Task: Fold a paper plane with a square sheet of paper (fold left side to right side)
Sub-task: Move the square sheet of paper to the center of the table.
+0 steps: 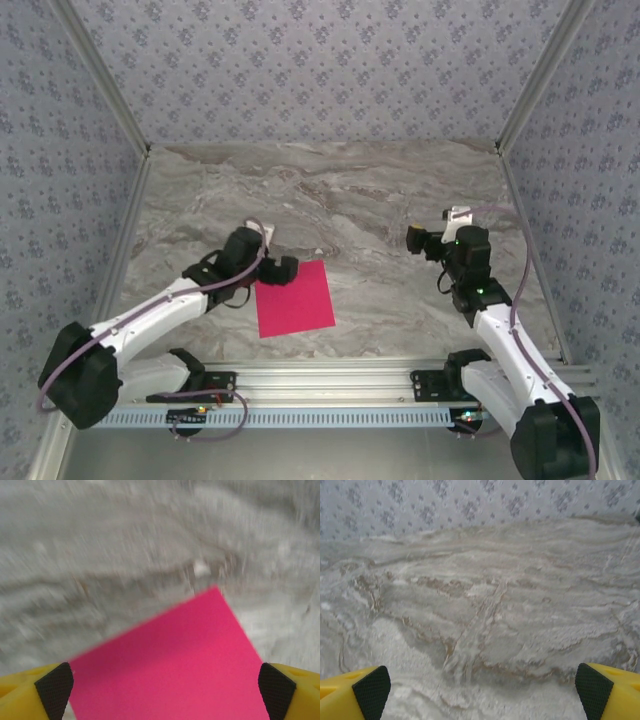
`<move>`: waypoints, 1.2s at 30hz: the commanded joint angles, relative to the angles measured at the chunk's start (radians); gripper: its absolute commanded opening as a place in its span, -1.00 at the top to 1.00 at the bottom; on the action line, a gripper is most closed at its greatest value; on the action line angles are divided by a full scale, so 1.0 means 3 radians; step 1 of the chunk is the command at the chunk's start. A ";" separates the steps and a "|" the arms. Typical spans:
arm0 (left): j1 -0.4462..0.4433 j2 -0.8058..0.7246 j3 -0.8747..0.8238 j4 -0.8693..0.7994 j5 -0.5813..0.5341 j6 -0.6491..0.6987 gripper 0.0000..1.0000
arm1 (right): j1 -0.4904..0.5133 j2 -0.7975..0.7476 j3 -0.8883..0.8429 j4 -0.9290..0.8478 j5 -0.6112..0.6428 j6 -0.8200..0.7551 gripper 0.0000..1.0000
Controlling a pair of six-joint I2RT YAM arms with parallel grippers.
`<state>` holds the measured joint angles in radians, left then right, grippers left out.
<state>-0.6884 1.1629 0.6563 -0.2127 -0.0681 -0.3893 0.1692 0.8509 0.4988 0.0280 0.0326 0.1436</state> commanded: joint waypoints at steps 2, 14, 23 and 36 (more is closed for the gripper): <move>-0.0184 0.0234 -0.0144 -0.0227 -0.0030 -0.0413 -0.96 | 0.0113 -0.0014 0.0088 -0.0293 0.0198 0.0091 -1.00; -0.0421 0.1021 0.0218 -0.0294 -0.0064 -0.0272 -0.97 | 0.0303 0.0081 0.0157 -0.0336 0.0367 0.0099 -1.00; -0.0433 0.1671 0.0592 -0.0369 -0.0188 -0.0258 -0.97 | 0.0360 0.0109 0.0199 -0.0373 0.0382 0.0109 -1.00; -0.0431 0.2652 0.1768 -0.0693 -0.0357 0.0019 -0.97 | 0.0426 0.0136 0.0216 -0.0437 0.0298 0.0190 -1.00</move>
<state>-0.8120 1.8874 1.1526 -0.3573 -0.1802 -0.4221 0.2882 0.8848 0.5301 -0.0822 0.1272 0.1745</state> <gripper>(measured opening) 0.983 0.999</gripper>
